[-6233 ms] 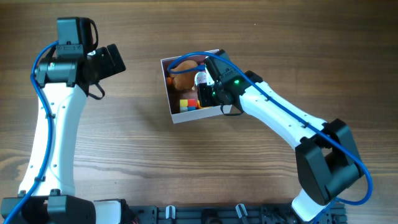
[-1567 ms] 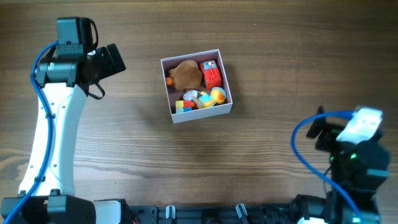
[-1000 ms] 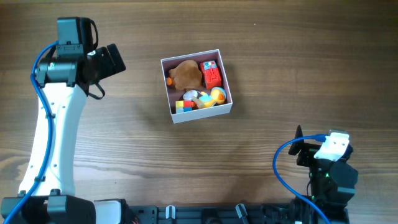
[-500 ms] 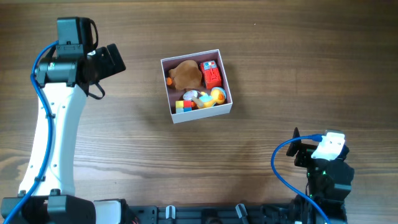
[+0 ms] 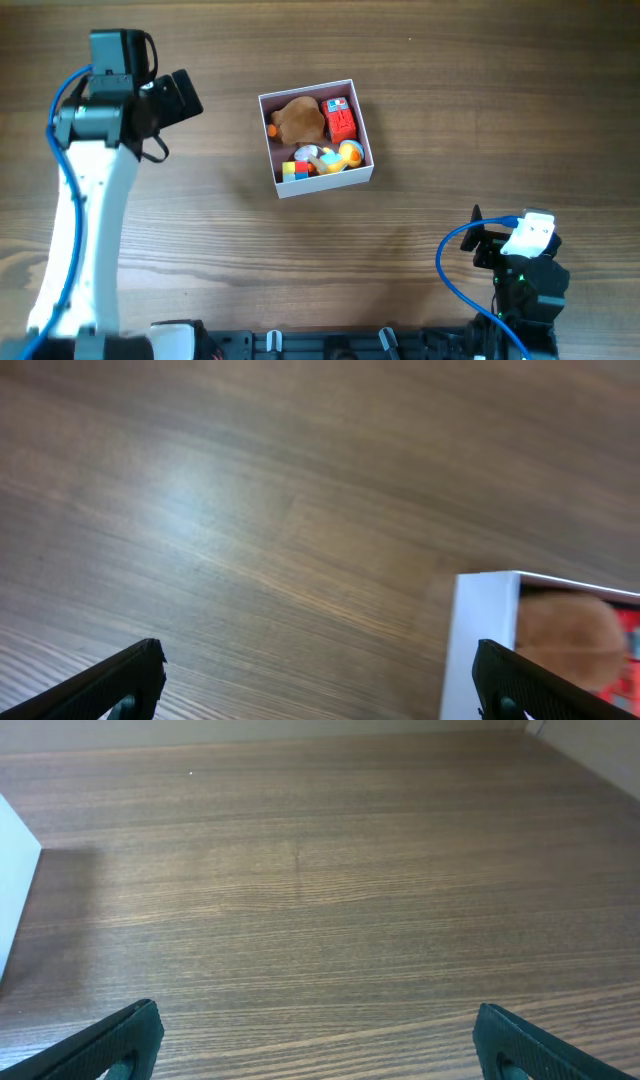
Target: Pack container
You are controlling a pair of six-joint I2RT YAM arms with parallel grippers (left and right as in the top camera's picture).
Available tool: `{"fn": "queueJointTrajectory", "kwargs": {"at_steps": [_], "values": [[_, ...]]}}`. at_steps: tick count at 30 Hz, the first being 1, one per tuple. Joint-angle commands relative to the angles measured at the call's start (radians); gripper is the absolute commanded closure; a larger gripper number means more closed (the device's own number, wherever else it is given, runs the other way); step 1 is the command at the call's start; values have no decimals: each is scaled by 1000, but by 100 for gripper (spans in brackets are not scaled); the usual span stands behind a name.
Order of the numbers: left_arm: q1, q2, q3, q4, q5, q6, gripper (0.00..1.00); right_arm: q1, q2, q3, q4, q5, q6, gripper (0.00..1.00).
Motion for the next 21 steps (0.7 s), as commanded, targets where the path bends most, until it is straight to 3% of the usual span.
{"fn": "queueJointTrajectory", "kwargs": {"at_steps": [1,7,17,21], "values": [[-32,-188,-10,0,-46,2,0,-5,-15,-9,1,-16,1,1],[-32,-477,-185,84,-54,2,0,-5,-15,-9,1,-16,1,0],[-32,-1034,-843,367,-20,-10,0,-5,-15,-9,1,-16,2,0],[-32,-1186,-1014,427,21,-10,0,-5,-15,-9,1,-17,1,0]]}}
